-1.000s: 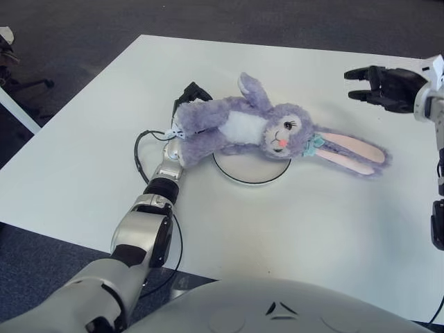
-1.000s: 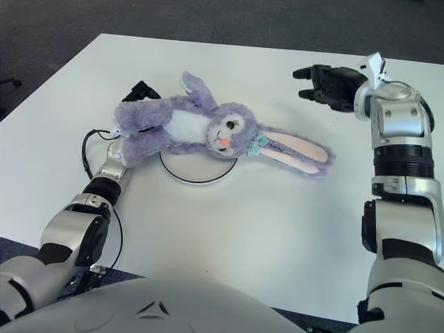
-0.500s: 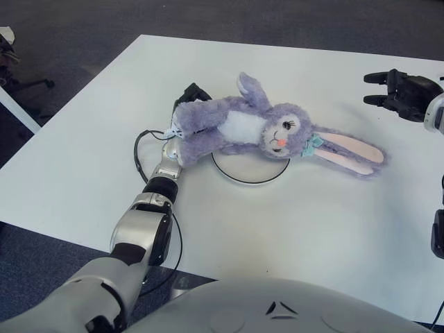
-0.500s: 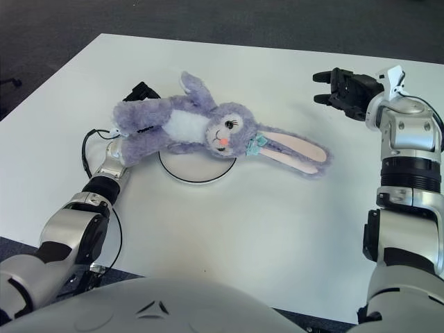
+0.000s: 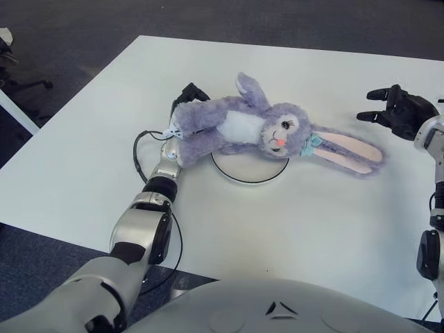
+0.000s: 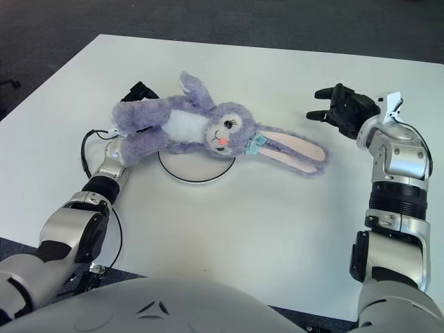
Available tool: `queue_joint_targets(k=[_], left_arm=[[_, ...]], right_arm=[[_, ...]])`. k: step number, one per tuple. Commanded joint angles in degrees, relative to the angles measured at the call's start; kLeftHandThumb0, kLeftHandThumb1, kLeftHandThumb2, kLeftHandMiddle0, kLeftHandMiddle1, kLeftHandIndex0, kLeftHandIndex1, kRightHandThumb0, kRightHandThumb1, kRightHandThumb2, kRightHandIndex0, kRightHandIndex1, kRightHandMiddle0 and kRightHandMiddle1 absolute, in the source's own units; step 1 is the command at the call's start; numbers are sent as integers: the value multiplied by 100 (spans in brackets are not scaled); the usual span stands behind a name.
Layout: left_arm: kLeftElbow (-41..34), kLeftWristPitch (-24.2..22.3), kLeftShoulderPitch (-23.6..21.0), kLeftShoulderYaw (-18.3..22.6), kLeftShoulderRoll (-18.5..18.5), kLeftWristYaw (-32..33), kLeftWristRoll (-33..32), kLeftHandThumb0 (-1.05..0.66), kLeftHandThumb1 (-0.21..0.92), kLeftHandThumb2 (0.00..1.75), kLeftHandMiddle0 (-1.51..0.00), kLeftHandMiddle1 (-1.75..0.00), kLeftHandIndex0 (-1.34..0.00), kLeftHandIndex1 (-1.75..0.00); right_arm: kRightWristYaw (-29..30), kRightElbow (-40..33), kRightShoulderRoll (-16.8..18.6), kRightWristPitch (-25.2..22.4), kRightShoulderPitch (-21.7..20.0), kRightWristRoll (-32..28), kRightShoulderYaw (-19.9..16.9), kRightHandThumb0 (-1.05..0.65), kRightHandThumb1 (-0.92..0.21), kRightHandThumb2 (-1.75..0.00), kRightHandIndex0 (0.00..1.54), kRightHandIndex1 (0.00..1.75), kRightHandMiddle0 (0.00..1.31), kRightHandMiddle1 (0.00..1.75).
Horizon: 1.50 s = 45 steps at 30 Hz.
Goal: Put the doll into the plate.
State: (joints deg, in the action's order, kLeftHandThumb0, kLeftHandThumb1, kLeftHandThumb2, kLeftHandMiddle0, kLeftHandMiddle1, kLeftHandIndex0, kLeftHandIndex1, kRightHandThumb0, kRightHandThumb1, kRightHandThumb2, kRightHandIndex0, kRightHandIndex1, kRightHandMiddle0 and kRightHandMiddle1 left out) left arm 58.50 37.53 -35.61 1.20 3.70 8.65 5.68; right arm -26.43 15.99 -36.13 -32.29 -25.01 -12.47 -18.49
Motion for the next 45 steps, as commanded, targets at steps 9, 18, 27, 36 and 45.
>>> queue_joint_targets(k=[9, 18, 27, 36, 45], left_arm=[[585, 189, 608, 69, -79, -161, -99, -45, 39, 122, -125, -175, -55, -175], [608, 145, 589, 130, -92, -122, -130, -45, 40, 122, -125, -175, -55, -175], [599, 145, 618, 165, -76, -129, -135, -45, 40, 122, -124, -175, -55, -175], [562, 229, 643, 207, -63, -154, -170, -46, 39, 122, -126, -175, -55, -175], [554, 436, 689, 172, -10, -70, -124, -46, 39, 123, -128, -175, -56, -175]], right_arm=[[372, 1323, 527, 862, 6, -155, -260, -40, -70, -85, 48, 133, 33, 174], [367, 3118, 638, 1857, -406, -323, -451, -40, -60, -96, 44, 147, 39, 175], [1137, 2590, 1369, 1495, -268, -513, -388, -41, -56, -101, 47, 155, 42, 175], [1792, 3080, 1619, 2169, -174, -101, -148, -42, -51, -107, 55, 162, 46, 175], [2615, 3558, 1930, 3560, -186, 199, -22, -43, -49, -110, 66, 172, 48, 175]])
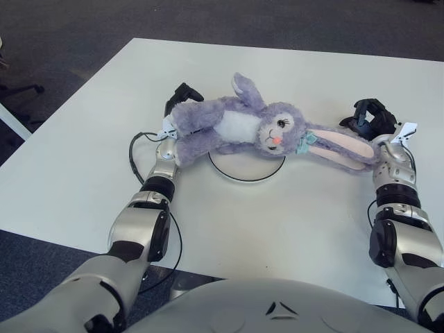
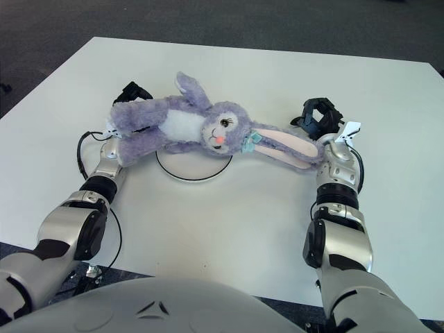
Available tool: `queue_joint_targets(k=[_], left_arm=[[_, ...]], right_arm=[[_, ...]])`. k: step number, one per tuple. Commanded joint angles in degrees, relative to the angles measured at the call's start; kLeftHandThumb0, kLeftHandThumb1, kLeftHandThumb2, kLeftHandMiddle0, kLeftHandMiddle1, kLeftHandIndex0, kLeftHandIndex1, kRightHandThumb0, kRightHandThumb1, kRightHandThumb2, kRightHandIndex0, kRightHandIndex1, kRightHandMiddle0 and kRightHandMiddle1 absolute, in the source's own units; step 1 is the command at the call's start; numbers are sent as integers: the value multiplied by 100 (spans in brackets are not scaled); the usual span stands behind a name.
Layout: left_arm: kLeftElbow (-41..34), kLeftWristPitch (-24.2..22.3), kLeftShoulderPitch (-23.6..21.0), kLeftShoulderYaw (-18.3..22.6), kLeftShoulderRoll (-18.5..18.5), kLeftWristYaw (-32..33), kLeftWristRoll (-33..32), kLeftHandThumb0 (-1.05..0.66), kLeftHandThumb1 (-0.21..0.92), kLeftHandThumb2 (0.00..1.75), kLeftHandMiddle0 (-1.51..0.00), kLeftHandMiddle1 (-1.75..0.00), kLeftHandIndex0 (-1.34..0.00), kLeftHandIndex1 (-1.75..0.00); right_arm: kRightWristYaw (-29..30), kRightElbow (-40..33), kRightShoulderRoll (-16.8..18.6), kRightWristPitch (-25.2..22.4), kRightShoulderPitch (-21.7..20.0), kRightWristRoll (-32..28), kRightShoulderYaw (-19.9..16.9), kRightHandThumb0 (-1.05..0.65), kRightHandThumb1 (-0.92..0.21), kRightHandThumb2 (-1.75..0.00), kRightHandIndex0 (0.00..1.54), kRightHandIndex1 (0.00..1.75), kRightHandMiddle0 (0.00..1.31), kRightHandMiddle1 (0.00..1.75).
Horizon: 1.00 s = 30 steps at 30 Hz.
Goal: Put the doll into the plate.
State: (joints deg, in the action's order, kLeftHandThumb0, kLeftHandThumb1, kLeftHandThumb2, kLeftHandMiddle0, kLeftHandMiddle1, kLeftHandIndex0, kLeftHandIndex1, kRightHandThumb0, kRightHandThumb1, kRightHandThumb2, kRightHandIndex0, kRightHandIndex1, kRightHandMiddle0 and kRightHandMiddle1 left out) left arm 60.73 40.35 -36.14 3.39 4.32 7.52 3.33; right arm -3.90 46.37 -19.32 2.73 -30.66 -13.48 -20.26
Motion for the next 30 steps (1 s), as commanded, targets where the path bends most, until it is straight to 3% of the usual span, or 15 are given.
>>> queue_joint_targets(k=[1, 7, 16, 23, 30], left_arm=[[335, 174, 742, -49, -70, 56, 118, -46, 38, 123, -128, -175, -56, -175], [370, 235, 752, -41, -61, 20, 100, -45, 39, 122, -128, -175, -55, -175], [394, 237, 755, -16, -66, -106, 25, -45, 41, 121, -127, -175, -54, -175], [401, 260, 761, 7, -87, -163, -20, -45, 41, 120, -126, -175, -54, -175], [394, 285, 783, -3, -96, -143, 1, -45, 41, 120, -126, -175, -54, -175]], right_arm=[[418, 563, 258, 165, 378, 355, 192, -43, -49, -110, 67, 172, 48, 175], [742, 647, 352, 670, 474, 737, 474, -43, -47, -112, 79, 174, 49, 175], [1019, 662, 484, 991, 576, 962, 639, -44, -45, -115, 91, 175, 50, 175], [1666, 731, 413, 1351, 649, 1739, 1188, -47, -34, -129, 108, 175, 60, 175], [2108, 661, 277, 1422, 749, 2338, 1617, -49, -29, -136, 121, 175, 64, 175]])
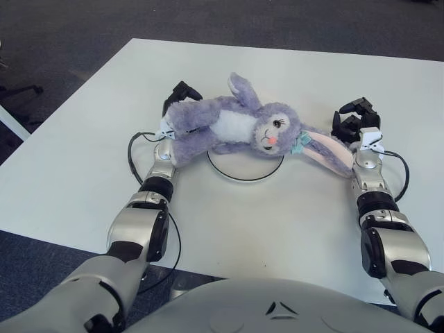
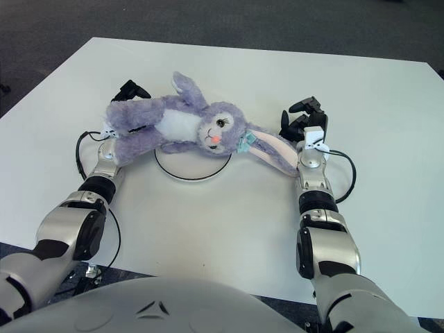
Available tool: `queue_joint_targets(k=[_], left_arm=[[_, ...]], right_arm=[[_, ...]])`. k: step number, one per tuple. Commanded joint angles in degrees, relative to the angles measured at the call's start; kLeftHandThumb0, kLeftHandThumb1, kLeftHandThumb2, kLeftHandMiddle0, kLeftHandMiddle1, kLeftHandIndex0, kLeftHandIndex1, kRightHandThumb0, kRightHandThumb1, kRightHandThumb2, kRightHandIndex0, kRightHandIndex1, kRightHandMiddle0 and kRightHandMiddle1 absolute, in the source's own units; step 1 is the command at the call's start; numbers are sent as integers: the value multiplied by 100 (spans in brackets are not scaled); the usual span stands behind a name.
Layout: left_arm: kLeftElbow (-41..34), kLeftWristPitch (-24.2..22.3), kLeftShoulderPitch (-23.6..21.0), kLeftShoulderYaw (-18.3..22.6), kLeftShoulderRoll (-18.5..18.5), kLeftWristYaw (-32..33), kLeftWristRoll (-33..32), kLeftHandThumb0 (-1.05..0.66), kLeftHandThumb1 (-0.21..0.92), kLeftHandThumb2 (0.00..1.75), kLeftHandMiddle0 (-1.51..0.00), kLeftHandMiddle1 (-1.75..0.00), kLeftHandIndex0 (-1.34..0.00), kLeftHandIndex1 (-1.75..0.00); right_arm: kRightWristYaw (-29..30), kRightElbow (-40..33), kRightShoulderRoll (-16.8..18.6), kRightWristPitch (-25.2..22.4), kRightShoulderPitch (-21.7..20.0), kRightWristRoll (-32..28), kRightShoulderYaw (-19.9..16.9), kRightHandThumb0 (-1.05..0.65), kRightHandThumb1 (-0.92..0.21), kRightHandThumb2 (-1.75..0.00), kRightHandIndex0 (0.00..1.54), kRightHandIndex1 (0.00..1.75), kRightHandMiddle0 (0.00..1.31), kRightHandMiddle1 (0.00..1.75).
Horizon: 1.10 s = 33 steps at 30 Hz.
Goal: Put the doll into the plate.
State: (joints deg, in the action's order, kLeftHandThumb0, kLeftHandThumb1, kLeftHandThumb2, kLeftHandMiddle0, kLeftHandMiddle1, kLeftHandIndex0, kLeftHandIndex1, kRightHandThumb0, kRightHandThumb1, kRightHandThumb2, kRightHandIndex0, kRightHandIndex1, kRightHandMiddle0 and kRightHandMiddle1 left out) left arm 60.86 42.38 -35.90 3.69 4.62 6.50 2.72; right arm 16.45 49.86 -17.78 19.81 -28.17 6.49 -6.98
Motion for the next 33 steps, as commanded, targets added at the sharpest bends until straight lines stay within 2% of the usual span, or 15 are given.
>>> queue_joint_targets(k=[1, 5, 14, 22, 33], left_arm=[[381, 87, 763, -32, -128, -45, 60, -45, 41, 120, -126, -175, -54, -175], [370, 102, 776, -30, -131, -67, 49, -45, 41, 121, -126, -175, -54, -175], [344, 116, 810, -17, -130, -139, 19, -45, 40, 121, -127, -175, -54, -175], [303, 62, 848, 1, -138, -280, -39, -45, 40, 121, -126, -175, -54, -175], [221, -32, 894, 2, -128, -455, -120, -45, 42, 119, -126, -175, -53, -175]], right_arm=[[119, 310, 102, -275, 512, 416, 348, -49, -28, -136, 123, 175, 64, 175], [222, 322, 41, -229, 536, 576, 485, -50, -28, -137, 130, 175, 65, 175], [305, 322, -69, -104, 586, 755, 675, -50, -27, -138, 135, 175, 66, 175], [477, 178, -217, 107, 706, 1089, 916, -51, -25, -140, 134, 175, 67, 175], [393, -73, -283, 187, 854, 1017, 939, -51, -25, -140, 132, 175, 67, 175]])
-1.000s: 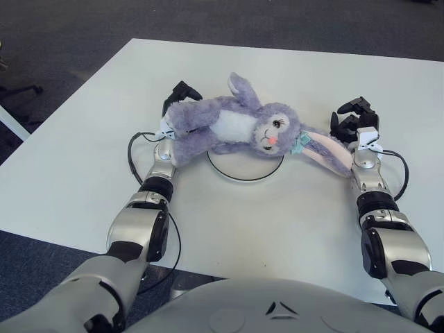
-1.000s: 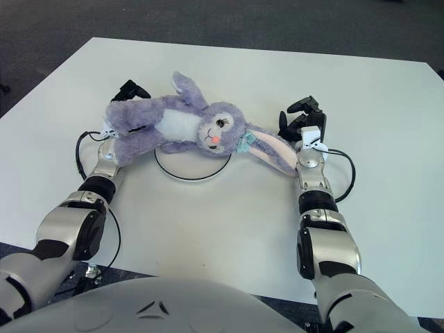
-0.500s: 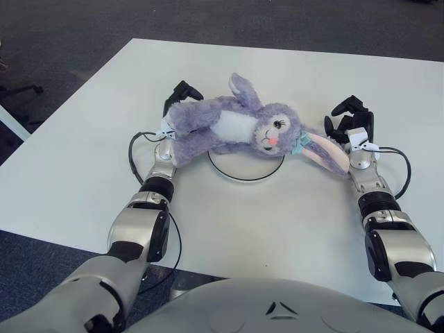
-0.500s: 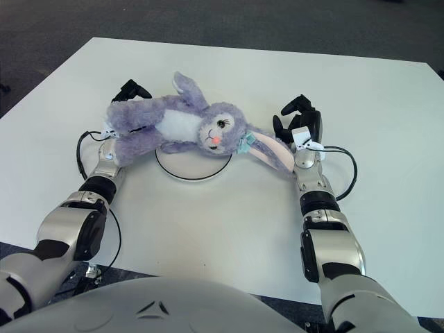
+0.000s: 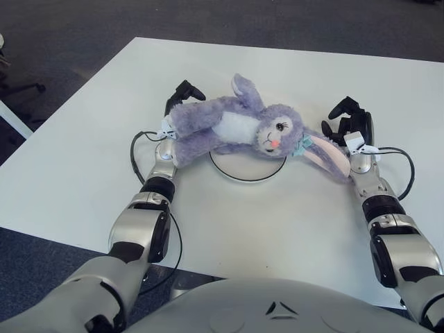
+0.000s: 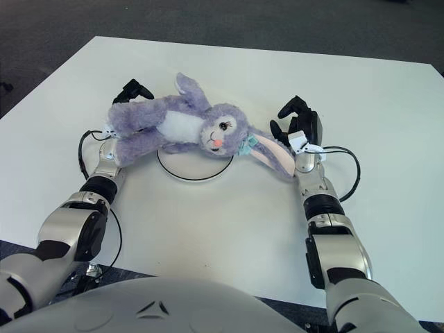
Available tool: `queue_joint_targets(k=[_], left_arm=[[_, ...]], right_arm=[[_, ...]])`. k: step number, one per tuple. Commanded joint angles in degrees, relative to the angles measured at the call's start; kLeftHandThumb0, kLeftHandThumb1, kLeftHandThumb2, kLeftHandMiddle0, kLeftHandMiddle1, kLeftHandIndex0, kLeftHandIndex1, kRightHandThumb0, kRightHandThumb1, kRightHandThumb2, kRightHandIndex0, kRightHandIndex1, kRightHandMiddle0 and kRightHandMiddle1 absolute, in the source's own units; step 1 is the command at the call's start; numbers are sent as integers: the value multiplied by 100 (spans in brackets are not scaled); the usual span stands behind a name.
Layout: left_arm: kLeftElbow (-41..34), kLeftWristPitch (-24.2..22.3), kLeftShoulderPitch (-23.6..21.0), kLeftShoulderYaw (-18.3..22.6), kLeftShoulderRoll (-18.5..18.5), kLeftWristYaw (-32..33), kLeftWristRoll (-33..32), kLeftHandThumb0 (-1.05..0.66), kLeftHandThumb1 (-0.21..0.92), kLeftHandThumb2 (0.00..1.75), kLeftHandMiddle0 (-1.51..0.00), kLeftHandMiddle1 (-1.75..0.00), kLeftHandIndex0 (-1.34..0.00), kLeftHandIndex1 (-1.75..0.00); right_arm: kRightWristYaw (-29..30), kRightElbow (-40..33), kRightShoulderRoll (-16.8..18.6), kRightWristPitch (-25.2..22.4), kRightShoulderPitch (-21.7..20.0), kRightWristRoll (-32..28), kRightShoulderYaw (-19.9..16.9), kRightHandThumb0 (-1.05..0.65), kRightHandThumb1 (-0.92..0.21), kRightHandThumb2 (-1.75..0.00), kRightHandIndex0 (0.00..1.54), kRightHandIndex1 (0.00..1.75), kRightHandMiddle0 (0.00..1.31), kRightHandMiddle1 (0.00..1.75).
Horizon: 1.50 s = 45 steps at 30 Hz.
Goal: Put the doll into the plate.
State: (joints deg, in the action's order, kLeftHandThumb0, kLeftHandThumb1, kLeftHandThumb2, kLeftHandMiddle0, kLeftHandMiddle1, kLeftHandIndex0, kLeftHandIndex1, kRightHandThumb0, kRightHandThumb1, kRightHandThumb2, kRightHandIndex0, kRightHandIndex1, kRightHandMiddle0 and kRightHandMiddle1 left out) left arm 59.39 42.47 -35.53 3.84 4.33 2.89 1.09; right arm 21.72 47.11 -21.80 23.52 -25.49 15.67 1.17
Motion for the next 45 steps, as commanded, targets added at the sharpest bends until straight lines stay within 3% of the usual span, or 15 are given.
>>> queue_joint_targets(k=[1, 6, 18, 22, 29, 36, 45], left_arm=[[362, -49, 860, -15, -97, -106, 36, -45, 42, 119, -126, -175, -53, -175], [334, -79, 872, -20, -91, -145, 10, -45, 42, 119, -126, -175, -53, -175], [286, -130, 893, -8, -92, -225, -25, -45, 41, 120, -126, -175, -54, -175], [275, -175, 892, 14, -90, -310, -70, -45, 41, 120, -126, -175, -53, -175], [265, -209, 899, 73, -89, -426, -121, -45, 41, 120, -127, -175, -53, -175], [243, -255, 913, 102, -77, -481, -143, -45, 40, 121, -127, -175, -55, -175], [151, -314, 976, 139, -53, -630, -222, -45, 39, 123, -127, -175, -55, -175]], right_arm=[[-159, 180, 119, -181, 597, 72, 113, -51, -25, -140, 131, 175, 67, 175], [-361, 54, 135, -253, 646, -117, 7, -51, -25, -140, 128, 175, 67, 175], [-1246, 132, 295, -590, 549, -1174, -637, -50, -28, -137, 122, 175, 65, 175], [-1631, -123, 431, -931, 577, -1837, -1035, -50, -28, -136, 120, 175, 64, 175], [-1854, -498, 628, -1286, 645, -2378, -1357, -49, -29, -135, 119, 175, 64, 175], [-1851, -704, 827, -1271, 690, -2680, -1636, -49, -29, -135, 119, 175, 64, 175], [-2062, -891, 1093, -784, 782, -3005, -1940, -51, -24, -141, 119, 175, 67, 175]])
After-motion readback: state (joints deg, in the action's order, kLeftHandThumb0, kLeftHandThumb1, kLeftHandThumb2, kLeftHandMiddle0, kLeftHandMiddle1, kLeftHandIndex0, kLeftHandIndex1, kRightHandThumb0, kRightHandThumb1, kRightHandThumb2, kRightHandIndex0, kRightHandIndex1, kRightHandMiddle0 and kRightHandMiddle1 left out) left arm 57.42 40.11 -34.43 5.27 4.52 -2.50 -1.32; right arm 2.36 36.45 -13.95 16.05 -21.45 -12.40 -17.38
